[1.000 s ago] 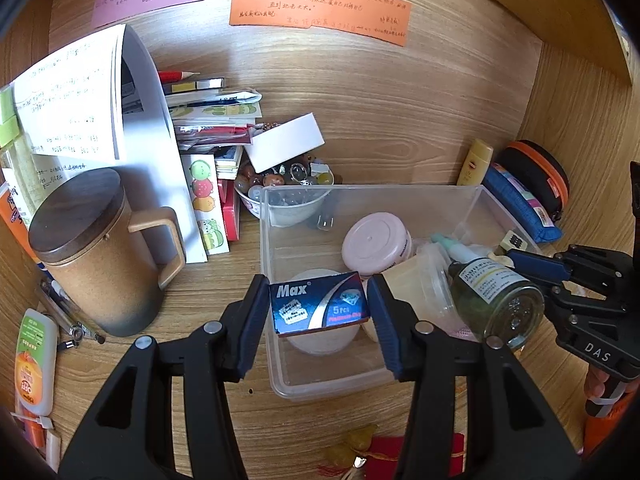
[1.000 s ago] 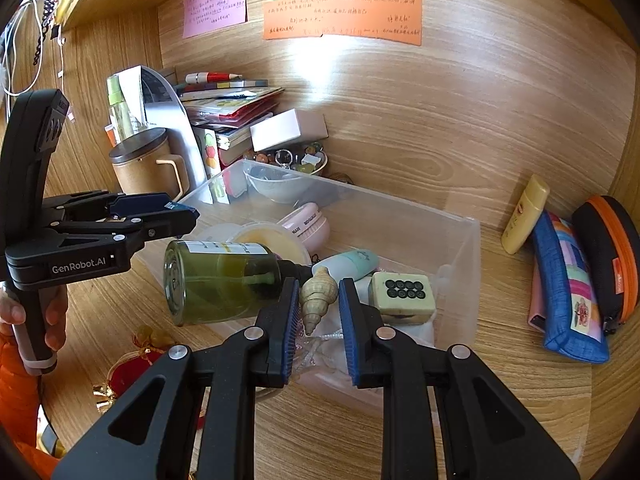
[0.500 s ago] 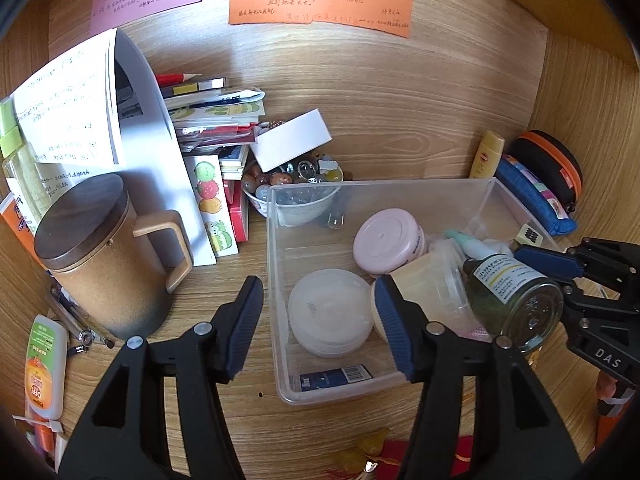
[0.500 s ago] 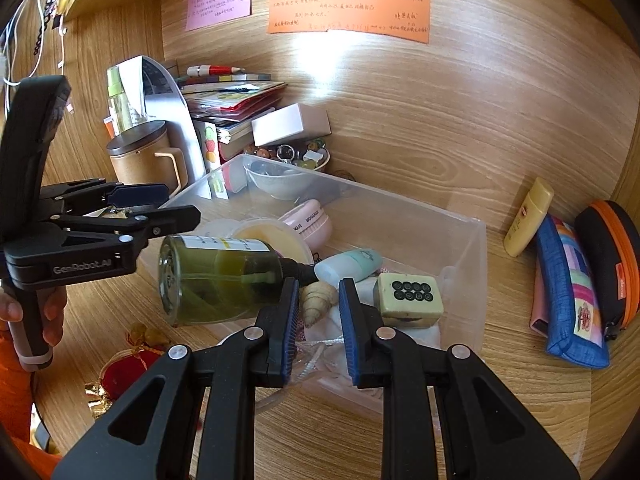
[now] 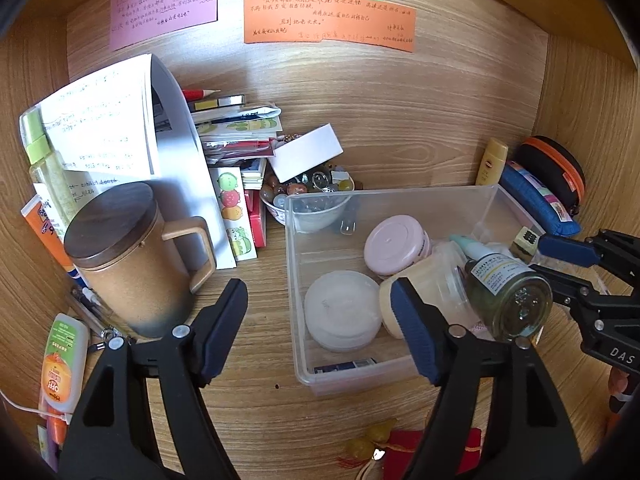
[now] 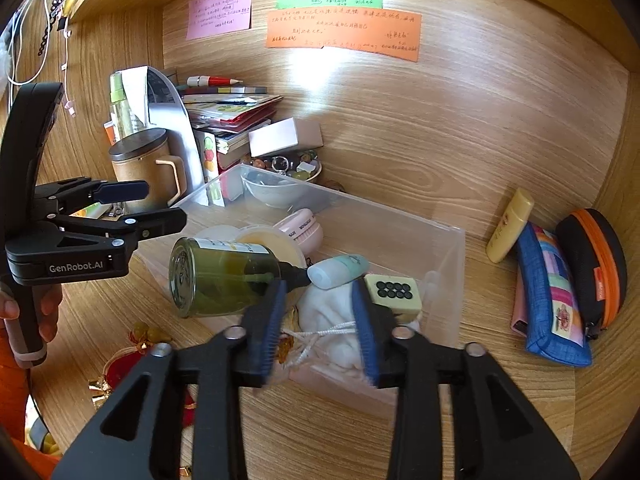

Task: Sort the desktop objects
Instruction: 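Open both grippers to drop the card and the shell into the clear box, then move right gripper to the red pouch's gold bell while left gripper approaches the green gourd beads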

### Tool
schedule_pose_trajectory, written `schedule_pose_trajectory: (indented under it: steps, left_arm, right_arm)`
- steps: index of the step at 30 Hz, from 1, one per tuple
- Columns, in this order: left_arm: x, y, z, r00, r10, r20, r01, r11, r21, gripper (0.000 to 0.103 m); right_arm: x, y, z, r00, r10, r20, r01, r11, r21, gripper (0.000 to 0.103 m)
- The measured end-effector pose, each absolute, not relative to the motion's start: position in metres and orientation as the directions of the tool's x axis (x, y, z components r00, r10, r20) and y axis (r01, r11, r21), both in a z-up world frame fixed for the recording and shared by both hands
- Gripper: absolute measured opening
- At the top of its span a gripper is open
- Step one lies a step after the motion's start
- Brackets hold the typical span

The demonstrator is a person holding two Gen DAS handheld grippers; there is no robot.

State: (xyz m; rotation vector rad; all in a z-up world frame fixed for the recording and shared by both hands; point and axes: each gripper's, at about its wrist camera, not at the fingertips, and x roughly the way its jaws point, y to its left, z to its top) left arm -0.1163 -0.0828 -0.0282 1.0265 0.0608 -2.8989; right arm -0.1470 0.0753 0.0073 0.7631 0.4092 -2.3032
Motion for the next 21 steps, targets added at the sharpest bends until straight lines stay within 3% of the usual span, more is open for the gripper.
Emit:
schedule_pose_trajectory:
  steps: [10, 21]
  left_arm:
    - [-0.093, -0.079, -0.027, -0.770, -0.074, -0.634, 0.090, -0.996, 0.007, 0.091]
    - [-0.064, -0.079, -0.037, -0.744, -0.096, -0.661, 0.114, -0.993, 0.016, 0.092]
  right_arm:
    - [-0.122, 0.086, 0.016, -0.671, -0.473, -0.571, 0.648, -0.748, -0.141, 0.069]
    - [-0.094, 0.095, 0.013, -0.658, -0.480, -0.580, 0.654, -0.746, -0.125, 0.070]
